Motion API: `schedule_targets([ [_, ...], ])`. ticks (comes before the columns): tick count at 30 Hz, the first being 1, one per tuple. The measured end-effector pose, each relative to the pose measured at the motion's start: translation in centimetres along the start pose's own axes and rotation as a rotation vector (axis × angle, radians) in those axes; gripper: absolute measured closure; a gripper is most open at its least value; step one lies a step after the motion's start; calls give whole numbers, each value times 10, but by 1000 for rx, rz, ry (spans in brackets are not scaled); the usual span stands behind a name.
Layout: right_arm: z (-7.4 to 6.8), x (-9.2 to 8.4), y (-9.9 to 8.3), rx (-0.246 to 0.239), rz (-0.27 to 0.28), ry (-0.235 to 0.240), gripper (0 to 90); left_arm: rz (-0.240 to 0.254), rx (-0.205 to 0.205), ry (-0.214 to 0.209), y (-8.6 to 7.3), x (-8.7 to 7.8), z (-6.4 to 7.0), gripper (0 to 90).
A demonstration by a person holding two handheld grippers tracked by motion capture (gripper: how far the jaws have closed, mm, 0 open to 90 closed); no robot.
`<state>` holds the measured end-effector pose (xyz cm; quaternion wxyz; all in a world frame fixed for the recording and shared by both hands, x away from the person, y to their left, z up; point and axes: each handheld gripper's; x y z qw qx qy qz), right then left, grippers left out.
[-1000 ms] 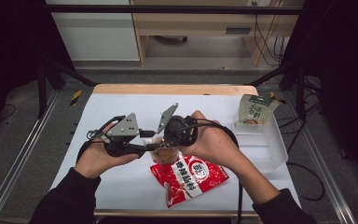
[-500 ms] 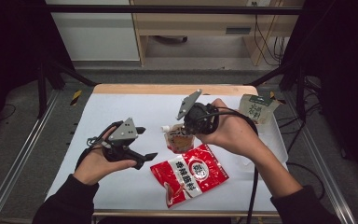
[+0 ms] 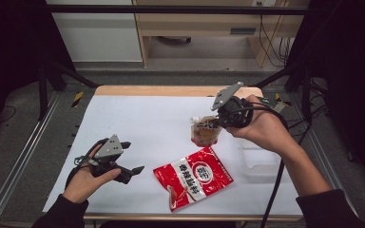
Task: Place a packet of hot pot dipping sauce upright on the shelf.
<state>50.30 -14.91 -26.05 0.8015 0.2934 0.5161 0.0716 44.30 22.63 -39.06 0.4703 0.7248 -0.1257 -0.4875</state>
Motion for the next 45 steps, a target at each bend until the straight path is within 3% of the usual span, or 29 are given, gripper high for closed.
schedule_targets([
  [7, 16, -3, -24, 30, 5, -27, 887, -40, -27, 56, -36, -1, -4, 65],
  [12, 27, -7, -35, 35, 29, -51, 887, -32, -49, 99, -48, -4, -6, 58],
  [15, 32, -11, -38, 41, 37, -66, 888, -33, -61, 103, -54, -5, -8, 57],
  [22, 49, -24, -52, 62, 41, -117, 887, -4, -74, 144, -64, -5, -5, 58],
  [37, 73, -46, -92, 131, 83, -226, 888, -19, -97, 153, -73, -5, -7, 56],
  [45, 82, -50, -112, 169, 63, -265, 889, -35, -86, 141, -75, -2, -3, 56],
])
Point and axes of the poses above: each handheld gripper's, and its own axes: x roughly forward along the jaws, y roughly out of its top, z roughly to its right, and after that the axes turned 1 degree about -x, right-handed
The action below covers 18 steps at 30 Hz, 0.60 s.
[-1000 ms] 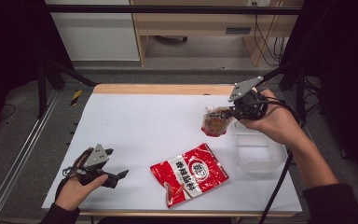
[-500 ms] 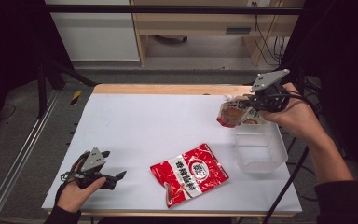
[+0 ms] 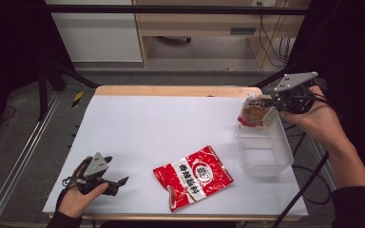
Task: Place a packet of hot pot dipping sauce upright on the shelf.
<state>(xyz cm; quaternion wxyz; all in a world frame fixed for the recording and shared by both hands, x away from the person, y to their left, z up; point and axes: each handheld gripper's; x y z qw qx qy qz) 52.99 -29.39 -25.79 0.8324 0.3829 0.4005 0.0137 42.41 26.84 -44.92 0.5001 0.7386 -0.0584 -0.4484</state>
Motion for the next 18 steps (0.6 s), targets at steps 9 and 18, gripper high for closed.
schedule_targets([
  [9, 8, 0, -16, 25, 3, -27, 889, -3, -3, 1, -1, 0, -2, 56],
  [18, 5, 7, -25, 29, -19, -21, 888, -8, 6, -13, -1, 1, 1, 56],
])
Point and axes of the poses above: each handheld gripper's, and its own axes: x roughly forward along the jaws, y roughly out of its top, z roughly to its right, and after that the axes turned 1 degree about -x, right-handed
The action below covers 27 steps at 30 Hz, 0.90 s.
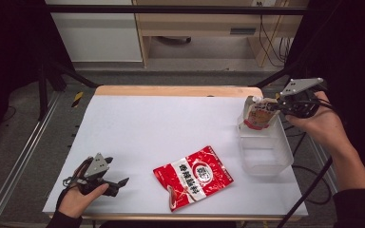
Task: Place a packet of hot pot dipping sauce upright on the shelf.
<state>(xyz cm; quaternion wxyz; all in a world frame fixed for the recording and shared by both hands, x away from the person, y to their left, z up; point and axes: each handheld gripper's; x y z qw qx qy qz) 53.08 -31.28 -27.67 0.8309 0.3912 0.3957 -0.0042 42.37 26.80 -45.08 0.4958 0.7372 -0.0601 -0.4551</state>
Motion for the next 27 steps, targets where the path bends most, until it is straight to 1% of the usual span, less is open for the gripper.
schedule_targets([
  [4, -3, 6, -5, 1, -12, 4, 888, 2, 6, -6, 0, 0, 0, 56],
  [8, -3, 12, -11, 3, -20, 13, 888, 3, 2, -7, 0, 0, 0, 56],
  [20, -6, 24, -21, 10, -31, 36, 886, -1, 4, -11, 0, 1, 1, 56],
  [27, -7, 29, -25, 17, -39, 50, 887, -4, 6, -14, 0, 2, 1, 56],
])
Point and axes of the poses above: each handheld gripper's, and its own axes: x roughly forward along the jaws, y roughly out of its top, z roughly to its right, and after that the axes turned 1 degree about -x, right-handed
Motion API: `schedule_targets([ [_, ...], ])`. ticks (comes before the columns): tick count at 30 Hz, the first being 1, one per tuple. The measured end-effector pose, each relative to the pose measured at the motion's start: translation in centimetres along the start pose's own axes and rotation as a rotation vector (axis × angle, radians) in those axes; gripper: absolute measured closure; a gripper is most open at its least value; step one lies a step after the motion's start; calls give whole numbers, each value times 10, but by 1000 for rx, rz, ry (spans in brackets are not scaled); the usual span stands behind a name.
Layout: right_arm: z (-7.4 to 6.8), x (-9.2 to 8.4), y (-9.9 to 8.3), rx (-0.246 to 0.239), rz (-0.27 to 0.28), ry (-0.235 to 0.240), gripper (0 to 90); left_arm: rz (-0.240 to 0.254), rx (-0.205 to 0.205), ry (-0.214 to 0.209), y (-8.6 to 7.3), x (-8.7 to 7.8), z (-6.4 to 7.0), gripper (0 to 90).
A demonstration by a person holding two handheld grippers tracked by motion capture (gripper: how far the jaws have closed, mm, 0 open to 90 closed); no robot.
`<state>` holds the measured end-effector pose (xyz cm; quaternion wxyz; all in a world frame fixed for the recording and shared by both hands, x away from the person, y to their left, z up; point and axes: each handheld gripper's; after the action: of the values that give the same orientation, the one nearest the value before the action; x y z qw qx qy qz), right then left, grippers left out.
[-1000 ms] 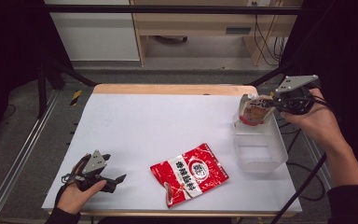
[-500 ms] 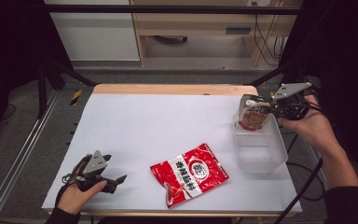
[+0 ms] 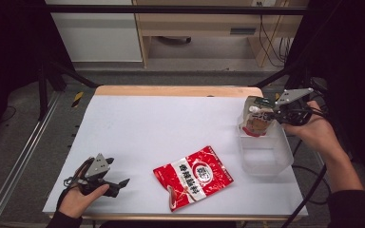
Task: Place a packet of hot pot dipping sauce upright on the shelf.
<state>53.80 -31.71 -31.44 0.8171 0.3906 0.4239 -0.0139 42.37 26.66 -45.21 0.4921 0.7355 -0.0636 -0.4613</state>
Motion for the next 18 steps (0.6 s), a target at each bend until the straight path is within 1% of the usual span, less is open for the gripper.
schedule_targets([
  [4, 0, 3, -2, -1, -13, 9, 885, -1, 0, -2, 0, 0, 0, 56],
  [7, -2, 6, -3, 9, -25, 16, 885, -1, 0, -3, 0, 0, 0, 56],
  [8, -2, 7, -4, 3, -25, 18, 885, -1, -1, -4, 0, 0, 0, 56],
  [9, -3, 9, -4, 8, -27, 24, 885, -2, 0, -4, 0, 0, 0, 56],
  [12, -3, 13, -6, 3, -29, 30, 885, -2, -2, -5, 0, 0, 0, 56],
  [18, -5, 17, -7, 7, -43, 39, 885, -2, 0, -8, 0, 0, 0, 56],
])
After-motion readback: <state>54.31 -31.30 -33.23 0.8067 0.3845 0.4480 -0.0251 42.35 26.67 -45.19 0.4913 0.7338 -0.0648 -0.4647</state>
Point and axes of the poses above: each handheld gripper's, and its own axes: x roughly forward along the jaws, y roughly out of its top, z roughly to its right, and after that the axes turned 1 degree about -x, right-handed
